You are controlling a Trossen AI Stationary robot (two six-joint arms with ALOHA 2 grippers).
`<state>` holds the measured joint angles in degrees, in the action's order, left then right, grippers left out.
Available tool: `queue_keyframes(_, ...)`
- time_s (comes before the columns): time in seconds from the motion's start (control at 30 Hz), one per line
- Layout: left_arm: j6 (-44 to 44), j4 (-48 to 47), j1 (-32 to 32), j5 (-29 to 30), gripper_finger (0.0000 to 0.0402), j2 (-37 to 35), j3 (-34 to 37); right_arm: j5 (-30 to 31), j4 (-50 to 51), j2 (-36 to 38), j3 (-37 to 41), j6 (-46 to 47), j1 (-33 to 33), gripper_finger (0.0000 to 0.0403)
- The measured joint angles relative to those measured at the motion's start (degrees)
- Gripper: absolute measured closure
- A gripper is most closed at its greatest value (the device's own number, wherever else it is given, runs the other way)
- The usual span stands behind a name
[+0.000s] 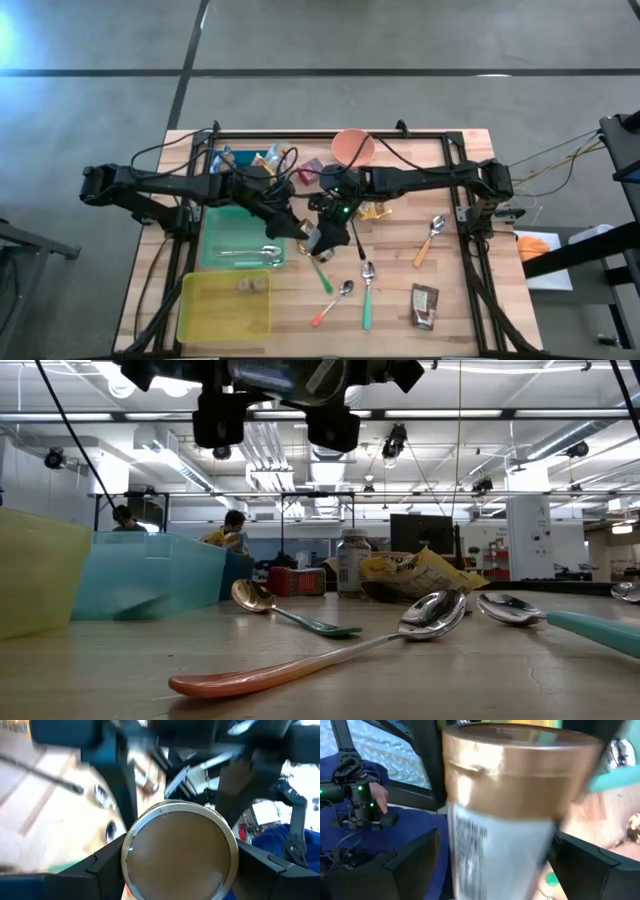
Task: Pick & Place Food Item
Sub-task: Put the golden seasoning bottle into the yellow bin
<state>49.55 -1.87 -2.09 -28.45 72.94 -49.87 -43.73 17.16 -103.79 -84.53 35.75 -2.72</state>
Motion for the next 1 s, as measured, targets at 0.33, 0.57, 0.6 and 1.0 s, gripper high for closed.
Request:
queue_keyframes(0.33,0.14,-12.93,-0.54,-0.07,0.0127,-7.04,0.07,0.02,6.04,1.43,0.00,-1.78,-3.51,0.0060)
queue_keyframes(0.57,-0.30,-28.86,1.26,6.30,0.0127,-12.16,-2.50,0.93,10.38,1.82,0.01,-3.25,-5.24,0.0059)
queue_keyframes(0.6,-1.11,-32.09,1.91,7.33,0.0127,-12.35,-3.53,1.56,11.05,1.84,0.00,-3.38,-5.34,0.0059)
queue_keyframes(1.0,-11.62,-50.59,19.98,23.25,0.0127,-9.75,-12.94,8.04,14.69,3.88,-0.07,-3.76,-6.83,0.0059)
